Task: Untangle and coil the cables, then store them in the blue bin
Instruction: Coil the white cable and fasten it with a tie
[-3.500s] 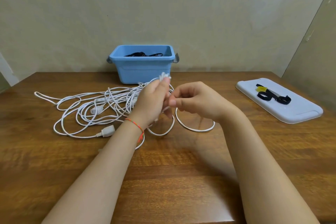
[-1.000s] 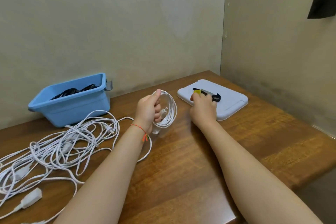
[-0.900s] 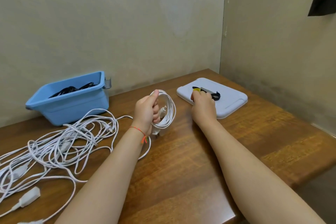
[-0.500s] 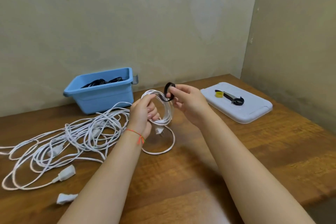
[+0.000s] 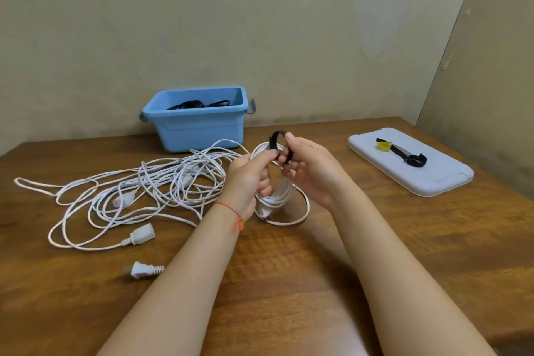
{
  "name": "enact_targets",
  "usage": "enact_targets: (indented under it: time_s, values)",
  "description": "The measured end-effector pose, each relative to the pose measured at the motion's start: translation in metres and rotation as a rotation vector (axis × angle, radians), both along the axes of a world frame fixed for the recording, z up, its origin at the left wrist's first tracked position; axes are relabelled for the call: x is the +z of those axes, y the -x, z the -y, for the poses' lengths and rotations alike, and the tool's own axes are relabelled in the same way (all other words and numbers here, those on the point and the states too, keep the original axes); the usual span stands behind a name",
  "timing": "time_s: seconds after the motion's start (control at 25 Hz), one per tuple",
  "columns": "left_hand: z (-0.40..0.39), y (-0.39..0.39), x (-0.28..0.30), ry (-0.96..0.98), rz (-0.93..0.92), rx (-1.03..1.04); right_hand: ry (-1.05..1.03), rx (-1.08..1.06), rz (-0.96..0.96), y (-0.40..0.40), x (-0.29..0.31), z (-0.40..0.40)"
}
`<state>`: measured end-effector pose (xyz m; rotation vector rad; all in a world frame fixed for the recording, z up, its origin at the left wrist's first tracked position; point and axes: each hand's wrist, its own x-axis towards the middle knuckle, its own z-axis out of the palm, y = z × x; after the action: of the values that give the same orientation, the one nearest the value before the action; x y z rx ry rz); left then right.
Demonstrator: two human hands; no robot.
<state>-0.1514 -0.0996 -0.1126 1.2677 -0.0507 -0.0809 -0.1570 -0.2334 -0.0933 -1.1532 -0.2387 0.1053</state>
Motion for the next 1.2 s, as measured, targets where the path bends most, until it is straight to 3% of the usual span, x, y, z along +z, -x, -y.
enact_targets:
  time_s: [0.2,0.36,0.52,0.76,1.04,1.2]
  values:
    - [-0.001,0.006,-0.001,-0.112,0.08,0.059,0.226,-0.101,0.123,0.001,-0.004,-0.001]
    - [-0.009,0.003,0.005,-0.05,0.032,0.075,0.214,-0.18,0.181,0.0,0.002,0.015]
    - [-0.011,0.005,0.004,-0.119,0.065,0.035,0.216,-0.163,0.198,-0.001,-0.001,0.018]
    - [-0.005,0.009,0.004,-0.223,0.134,0.043,0.239,-0.037,0.131,0.002,-0.001,0.01]
    - [-0.007,0.001,0.0,-0.455,0.225,0.353,0.484,0.076,0.043,0.01,0.002,0.011]
    - [-0.012,0.0,0.001,-0.573,0.321,0.33,0.461,0.068,-0.007,0.01,0.002,0.007]
